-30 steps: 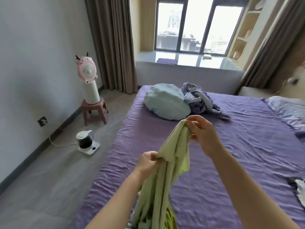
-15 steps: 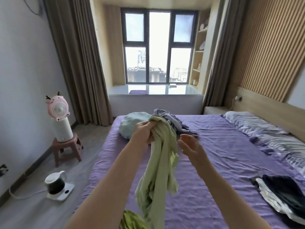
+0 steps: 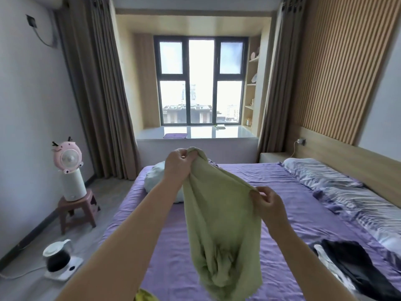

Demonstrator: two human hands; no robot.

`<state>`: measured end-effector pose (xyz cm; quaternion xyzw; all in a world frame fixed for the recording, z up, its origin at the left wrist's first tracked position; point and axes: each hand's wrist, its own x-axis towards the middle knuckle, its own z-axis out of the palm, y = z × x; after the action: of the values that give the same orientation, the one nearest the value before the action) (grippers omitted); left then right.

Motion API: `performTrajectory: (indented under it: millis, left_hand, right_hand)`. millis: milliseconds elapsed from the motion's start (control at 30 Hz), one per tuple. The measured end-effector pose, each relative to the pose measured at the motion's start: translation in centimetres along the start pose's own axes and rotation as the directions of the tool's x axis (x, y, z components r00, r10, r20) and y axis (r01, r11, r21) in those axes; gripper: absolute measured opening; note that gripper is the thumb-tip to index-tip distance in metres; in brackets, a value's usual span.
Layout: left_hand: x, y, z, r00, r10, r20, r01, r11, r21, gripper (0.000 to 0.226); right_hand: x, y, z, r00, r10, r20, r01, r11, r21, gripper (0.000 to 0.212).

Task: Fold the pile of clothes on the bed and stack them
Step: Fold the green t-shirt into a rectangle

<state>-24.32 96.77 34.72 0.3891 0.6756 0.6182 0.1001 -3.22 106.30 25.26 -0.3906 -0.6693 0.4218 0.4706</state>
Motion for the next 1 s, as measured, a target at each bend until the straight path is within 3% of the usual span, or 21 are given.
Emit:
performTrajectory:
  millis: [100, 200, 300, 400, 533, 667, 733, 767, 867, 933, 1000]
  left_hand:
    - [-0.3, 0.1, 1.6, 0.996, 0.065, 0.056, -0.076, 0.973, 0.216, 0.026]
    - [-1.1, 0.7, 3.4, 0.99, 0.109, 0.095, -0.141, 0.867, 0.479, 0.037]
    - [-2.1, 1.9, 5.4, 0.989, 0.144, 0.045, -0.138, 0.743, 0.655, 0.034]
    - [-2.8, 3.2, 7.6, 0.989, 0.148, -0.023, -0.086, 0.689, 0.72, 0.037]
    - [-4.0, 4.2, 10.3, 1.0, 0.022, 0.023, -0.031, 0.797, 0.603, 0.056]
    - [-9.1, 1.5, 14.0, 0.945, 0.072, 0.318, -0.208, 0.884, 0.419, 0.04]
    - [-12.7, -0.6, 15.8, 0.872, -0.013, 0.49, -0.104, 0.972, 0.212, 0.044]
    - [-14.0, -1.6, 16.6, 0.859, -0.042, 0.511, -0.05, 0.985, 0.165, 0.05]
    - [-14.9, -3.0, 18.4, 0.938, -0.07, 0.339, 0.042, 0.995, 0.088, 0.022]
    - [-14.1, -2.4, 18.9, 0.959, -0.076, 0.272, 0.073, 0.997, 0.021, 0.022]
    - [-12.7, -1.1, 19.3, 0.973, -0.059, 0.224, 0.073, 0.996, -0.057, 0.023]
  right_hand:
    - [1.7, 1.1, -3.9, 1.0, -0.019, 0.006, 0.019, 0.999, -0.029, 0.003]
    - [2.9, 1.8, -7.2, 0.999, -0.034, 0.032, 0.035, 0.998, -0.049, 0.004]
    - [3.7, 2.3, -9.9, 0.998, -0.05, 0.05, 0.052, 0.997, -0.056, 0.005]
    - [4.1, 2.7, -11.7, 0.995, -0.064, 0.072, 0.066, 0.998, -0.024, 0.006]
    - [4.4, 2.1, -12.7, 0.987, -0.11, 0.114, 0.111, 0.994, 0.001, 0.008]
    - [4.7, 0.2, -11.8, 0.959, -0.171, 0.226, 0.162, 0.985, 0.059, 0.017]
    - [4.8, -0.4, -11.0, 0.95, -0.173, 0.262, 0.149, 0.983, 0.11, 0.02]
    - [4.9, -0.5, -10.8, 0.95, -0.162, 0.266, 0.13, 0.982, 0.135, 0.021]
    - [5.3, -0.6, -10.8, 0.961, -0.093, 0.259, 0.026, 0.967, 0.252, 0.016]
    - [5.0, 0.2, -11.4, 0.947, -0.061, 0.315, -0.06, 0.931, 0.361, 0.004]
    - [3.9, 2.4, -12.3, 0.917, -0.048, 0.396, -0.083, 0.948, 0.306, 0.02]
